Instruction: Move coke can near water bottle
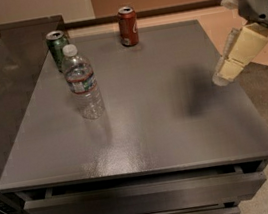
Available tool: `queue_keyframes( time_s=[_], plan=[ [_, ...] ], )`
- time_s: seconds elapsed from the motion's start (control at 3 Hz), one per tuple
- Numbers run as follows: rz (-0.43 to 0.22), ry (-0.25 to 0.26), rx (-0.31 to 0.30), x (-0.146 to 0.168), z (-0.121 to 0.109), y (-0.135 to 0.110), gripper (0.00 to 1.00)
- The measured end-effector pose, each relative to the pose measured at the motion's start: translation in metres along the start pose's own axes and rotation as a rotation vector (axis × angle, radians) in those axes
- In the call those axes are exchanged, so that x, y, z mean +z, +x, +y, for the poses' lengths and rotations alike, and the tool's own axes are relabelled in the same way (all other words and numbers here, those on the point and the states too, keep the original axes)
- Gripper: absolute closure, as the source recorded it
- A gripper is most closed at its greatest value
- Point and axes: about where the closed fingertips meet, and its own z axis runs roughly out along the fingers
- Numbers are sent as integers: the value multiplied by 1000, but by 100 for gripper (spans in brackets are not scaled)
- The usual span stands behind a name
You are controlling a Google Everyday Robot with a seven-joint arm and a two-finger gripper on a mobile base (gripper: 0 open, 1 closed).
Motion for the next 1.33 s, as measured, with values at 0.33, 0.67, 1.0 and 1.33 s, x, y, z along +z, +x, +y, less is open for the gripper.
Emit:
queue_keyframes(
  time_s=[0.33,0.67,1.0,1.33],
  plan=[
    [-62,40,29,21,-24,-19,0],
    [-113,64,55,45,-49,-37,0],
    [-159,74,80,75,-73,-55,0],
    [-193,82,105,105,-98,-70,0]
  ],
)
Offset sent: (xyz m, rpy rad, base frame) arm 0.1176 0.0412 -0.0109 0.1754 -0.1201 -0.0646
